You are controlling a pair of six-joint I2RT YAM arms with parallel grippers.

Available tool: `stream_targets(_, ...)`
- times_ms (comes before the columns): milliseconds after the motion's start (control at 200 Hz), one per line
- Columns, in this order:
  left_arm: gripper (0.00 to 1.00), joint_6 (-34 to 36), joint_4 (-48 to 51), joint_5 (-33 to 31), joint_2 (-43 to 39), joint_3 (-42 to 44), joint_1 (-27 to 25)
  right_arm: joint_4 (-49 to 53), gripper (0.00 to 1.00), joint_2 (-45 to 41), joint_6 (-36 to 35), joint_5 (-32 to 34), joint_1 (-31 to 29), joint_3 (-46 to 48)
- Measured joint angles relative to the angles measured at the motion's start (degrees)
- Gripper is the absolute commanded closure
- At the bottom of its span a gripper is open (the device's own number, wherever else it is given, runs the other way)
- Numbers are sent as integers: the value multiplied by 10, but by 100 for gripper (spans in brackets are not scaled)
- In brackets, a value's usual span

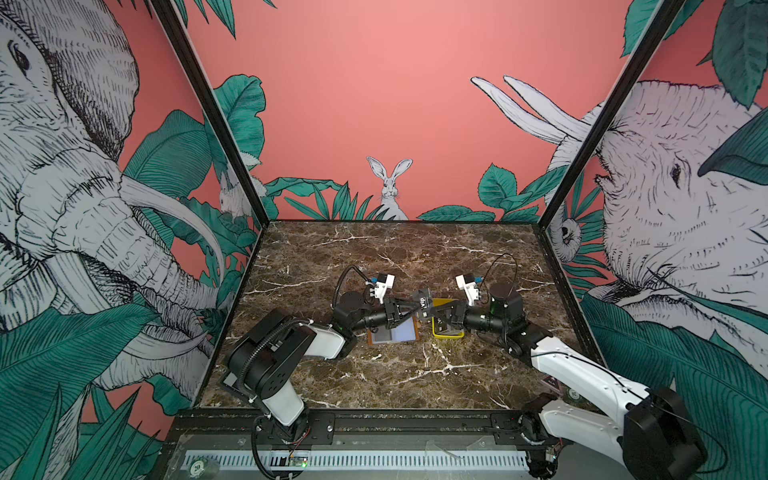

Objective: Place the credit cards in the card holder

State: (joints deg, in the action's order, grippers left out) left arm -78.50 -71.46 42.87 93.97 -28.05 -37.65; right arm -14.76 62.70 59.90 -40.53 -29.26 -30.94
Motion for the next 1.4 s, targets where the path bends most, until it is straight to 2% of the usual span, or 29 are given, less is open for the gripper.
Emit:
stream_targets(75, 93, 1, 0, 0, 0, 0, 0, -5, 100, 0, 1, -2, 0, 3)
stream_targets(255, 100, 8, 8, 2, -3, 0, 2, -8, 100, 7, 1, -2, 0, 8)
stream_targets(440, 100, 29, 38, 0, -23, 0, 2, -7, 73, 7, 1, 0, 0, 8)
stream_targets(590, 100, 68, 108, -8, -53, 0, 2, -3, 60, 8, -12, 14, -1, 8)
stream_targets(795, 100, 132, 210, -29, -84, 0, 4, 92, 60, 10, -91, 99, -39, -8)
stream_targets(1020, 100, 162, 238, -39, -84, 31, 15, 174, 60, 27, -164, 221, -115, -20)
stream_targets(1225, 100, 176, 253, -37, -90, 79, 39, 185, 65, 78, -188, 294, -176, -39)
stream_targets(1400, 100, 207, 331, -36, -159, 106, 56, 184, 68, 127, -192, 323, -199, -50)
